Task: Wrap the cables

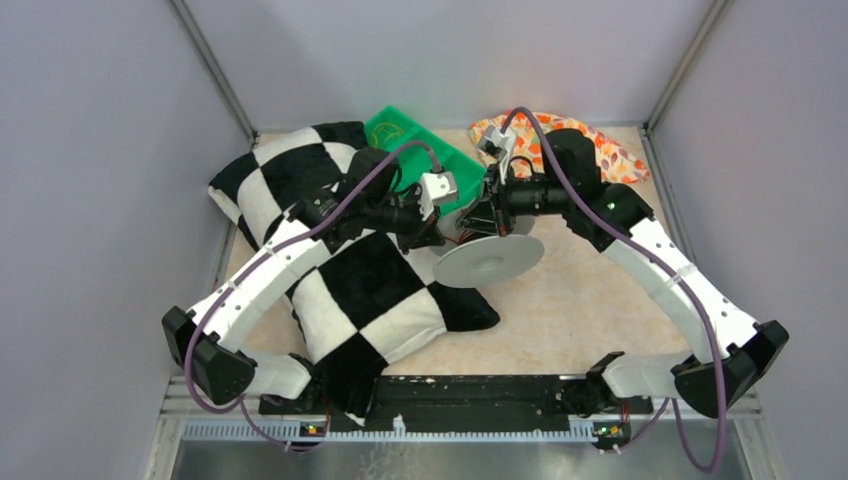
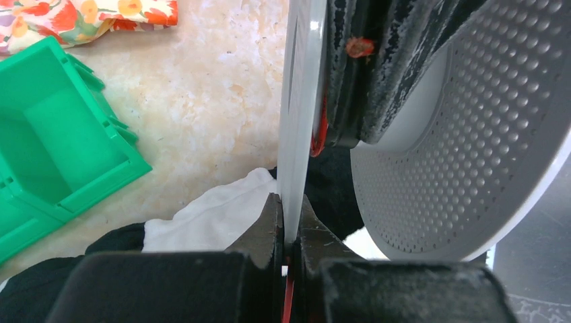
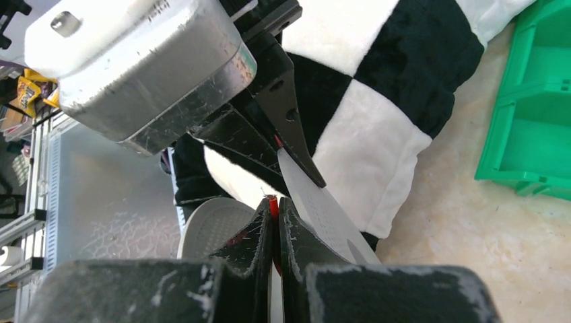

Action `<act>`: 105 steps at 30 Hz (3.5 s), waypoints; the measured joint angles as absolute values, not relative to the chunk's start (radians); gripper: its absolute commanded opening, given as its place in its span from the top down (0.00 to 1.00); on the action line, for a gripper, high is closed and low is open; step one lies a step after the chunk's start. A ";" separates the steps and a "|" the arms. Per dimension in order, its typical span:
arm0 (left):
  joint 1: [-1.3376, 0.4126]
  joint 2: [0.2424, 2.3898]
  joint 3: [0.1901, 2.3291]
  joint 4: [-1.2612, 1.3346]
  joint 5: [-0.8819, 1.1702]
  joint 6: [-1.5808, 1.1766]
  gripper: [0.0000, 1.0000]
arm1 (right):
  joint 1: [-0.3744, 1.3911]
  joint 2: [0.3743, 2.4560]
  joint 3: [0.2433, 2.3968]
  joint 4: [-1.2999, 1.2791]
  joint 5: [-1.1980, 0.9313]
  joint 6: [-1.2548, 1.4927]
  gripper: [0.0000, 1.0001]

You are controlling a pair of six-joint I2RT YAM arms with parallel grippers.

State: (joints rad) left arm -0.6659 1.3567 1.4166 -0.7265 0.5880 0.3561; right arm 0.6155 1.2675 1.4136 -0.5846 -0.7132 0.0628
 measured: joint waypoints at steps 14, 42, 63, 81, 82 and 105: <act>-0.676 1.357 1.432 -0.784 0.586 0.275 1.00 | 0.622 1.250 1.388 -0.561 -0.689 0.060 1.00; -0.682 1.399 1.432 -0.785 0.661 0.303 1.00 | 0.622 1.290 1.436 -0.707 -0.757 -0.101 1.00; -0.682 1.329 1.242 -0.509 0.692 0.297 1.00 | 0.622 1.245 1.400 -0.684 -0.713 -0.088 1.00; -0.680 1.300 1.040 -0.116 0.682 0.261 1.00 | 0.622 1.253 1.411 -0.715 -0.682 -0.123 1.00; -0.680 1.301 1.036 -0.098 0.673 0.253 1.00 | 0.622 1.256 1.415 -0.716 -0.673 -0.123 1.00; -0.684 1.382 1.029 0.128 0.548 0.057 1.00 | 0.618 1.324 1.514 -0.714 -0.524 -0.164 1.00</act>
